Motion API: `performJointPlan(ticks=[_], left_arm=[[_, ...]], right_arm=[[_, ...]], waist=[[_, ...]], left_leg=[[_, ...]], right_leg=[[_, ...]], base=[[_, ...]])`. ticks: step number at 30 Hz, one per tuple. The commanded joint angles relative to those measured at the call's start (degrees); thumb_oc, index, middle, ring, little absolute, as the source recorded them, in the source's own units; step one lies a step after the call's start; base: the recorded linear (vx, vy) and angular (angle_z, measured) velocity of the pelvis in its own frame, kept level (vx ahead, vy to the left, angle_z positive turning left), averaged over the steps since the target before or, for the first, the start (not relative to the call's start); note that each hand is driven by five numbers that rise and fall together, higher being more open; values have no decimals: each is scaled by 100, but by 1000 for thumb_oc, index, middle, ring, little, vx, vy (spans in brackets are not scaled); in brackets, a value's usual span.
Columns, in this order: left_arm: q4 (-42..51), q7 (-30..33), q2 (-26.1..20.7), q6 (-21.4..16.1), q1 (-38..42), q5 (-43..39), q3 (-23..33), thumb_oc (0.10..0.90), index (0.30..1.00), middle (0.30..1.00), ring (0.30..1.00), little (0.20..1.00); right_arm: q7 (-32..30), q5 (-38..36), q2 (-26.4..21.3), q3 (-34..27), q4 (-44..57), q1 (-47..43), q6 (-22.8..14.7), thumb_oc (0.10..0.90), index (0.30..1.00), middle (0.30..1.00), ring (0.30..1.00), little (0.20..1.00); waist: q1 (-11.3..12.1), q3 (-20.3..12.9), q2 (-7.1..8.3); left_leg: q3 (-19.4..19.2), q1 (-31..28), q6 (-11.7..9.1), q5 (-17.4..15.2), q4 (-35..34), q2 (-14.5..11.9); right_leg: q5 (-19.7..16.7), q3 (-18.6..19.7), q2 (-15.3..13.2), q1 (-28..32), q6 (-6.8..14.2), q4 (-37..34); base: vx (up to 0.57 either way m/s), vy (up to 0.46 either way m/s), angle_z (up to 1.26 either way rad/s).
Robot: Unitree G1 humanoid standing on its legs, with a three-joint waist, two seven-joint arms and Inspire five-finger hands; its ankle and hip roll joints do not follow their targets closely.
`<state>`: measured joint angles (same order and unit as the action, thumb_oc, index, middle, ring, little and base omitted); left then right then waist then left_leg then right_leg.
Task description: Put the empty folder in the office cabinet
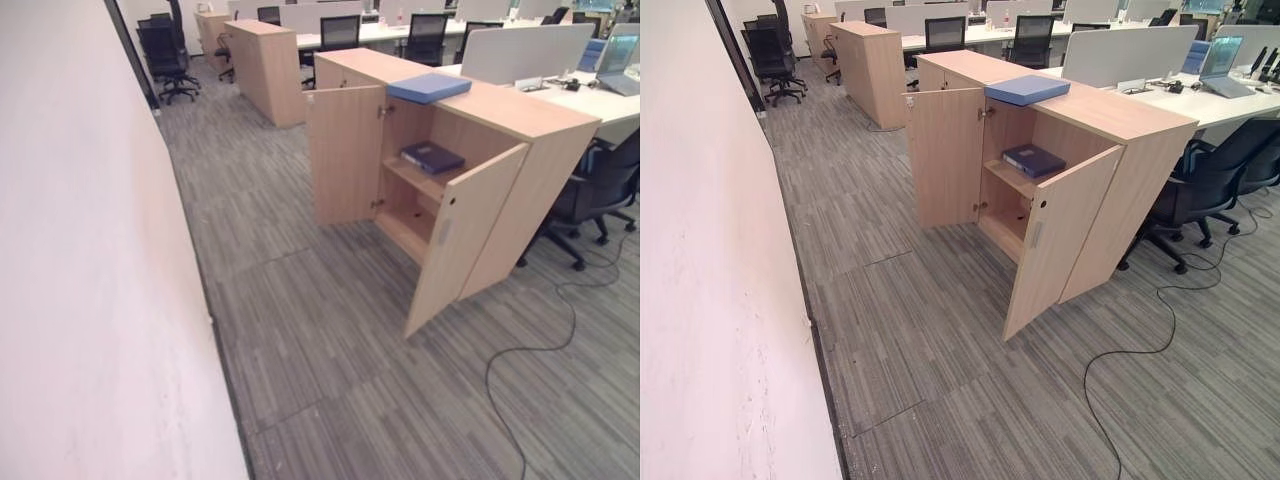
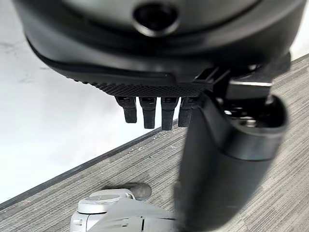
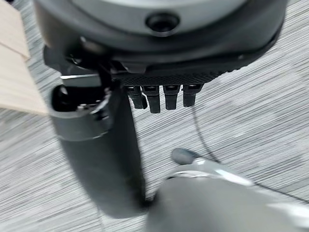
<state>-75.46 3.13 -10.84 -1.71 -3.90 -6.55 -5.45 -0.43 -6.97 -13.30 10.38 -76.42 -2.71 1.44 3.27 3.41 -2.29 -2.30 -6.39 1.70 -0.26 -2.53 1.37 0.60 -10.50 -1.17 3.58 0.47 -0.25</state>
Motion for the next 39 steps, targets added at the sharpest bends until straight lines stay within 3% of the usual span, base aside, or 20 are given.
performJointPlan(ticks=[1, 10, 20, 34, 36, 37, 38, 39], left_arm=[[-240, -24, -128, -65, 107, -148, 85, 800, 900, 900, 900, 900], [117, 599, -146, -230, 157, 317, -206, 800, 900, 900, 900, 900], [-321, -109, -100, -49, 153, 88, -170, 800, 900, 900, 900, 900], [-381, -201, -130, 34, 177, 102, -183, 800, 900, 900, 900, 900], [-306, -184, -155, 13, 280, -92, -161, 800, 900, 900, 900, 900], [-306, -184, -155, 14, 281, -92, -161, 800, 900, 900, 900, 900], [-236, -179, -157, 6, 333, -106, -219, 800, 900, 900, 900, 900], [-148, -140, -160, 9, 349, -133, -238, 800, 900, 900, 900, 900]], right_arm=[[96, 6, -7, 234, -266, 10, 70, 800, 900, 900, 900, 900], [-140, -101, 102, 230, -314, -7, -10, 800, 900, 900, 900, 900], [133, 104, -10, 334, -317, -6, 86, 800, 900, 900, 900, 900], [234, 165, -111, 332, -307, -47, 143, 800, 900, 900, 900, 900], [219, 93, -149, 303, -299, -116, 131, 800, 900, 900, 900, 900], [219, 93, -148, 303, -300, -118, 131, 800, 900, 900, 900, 900], [208, 58, -171, 306, -313, -149, 132, 800, 900, 900, 900, 900], [175, 52, -224, 326, -329, -177, 144, 800, 900, 900, 900, 900]], waist=[[29, 30, 265], [58, 73, 325], [-30, 11, 298], [-34, 121, 339], [-11, 364, 445], [-15, 358, 443], [-1, 522, 466], [66, 688, 454]], left_leg=[[-11, -85, -210, -286, -247, 141], [50, -98, -218, -278, -247, 143], [-28, -154, -224, -316, -247, 118], [5, -249, -263, -285, -247, 25], [-69, 302, -380, -550, 845, 3], [-66, 325, -381, -565, 876, 0], [-165, 795, -476, -551, 1888, -97], [-118, 1339, -506, -197, 3056, -196]], right_leg=[[-235, -167, -283, 278, 549, -475], [-223, -208, -275, 315, 554, -475], [-204, -165, -246, 353, 537, -475], [-133, -163, -193, 449, 446, -475], [-95, -215, -243, 436, 352, -383], [-94, -219, -241, 426, 351, -379], [19, -277, -231, 450, 241, -271], [92, -313, -151, 570, 107, -284]], base=[[0, -6, 5], [-3, -8, 5], [0, 0, 0], [13, -40, 0], [-66, -118, 9], [-58, -121, 24], [-21, -171, 33], [-19, -210, 33]])
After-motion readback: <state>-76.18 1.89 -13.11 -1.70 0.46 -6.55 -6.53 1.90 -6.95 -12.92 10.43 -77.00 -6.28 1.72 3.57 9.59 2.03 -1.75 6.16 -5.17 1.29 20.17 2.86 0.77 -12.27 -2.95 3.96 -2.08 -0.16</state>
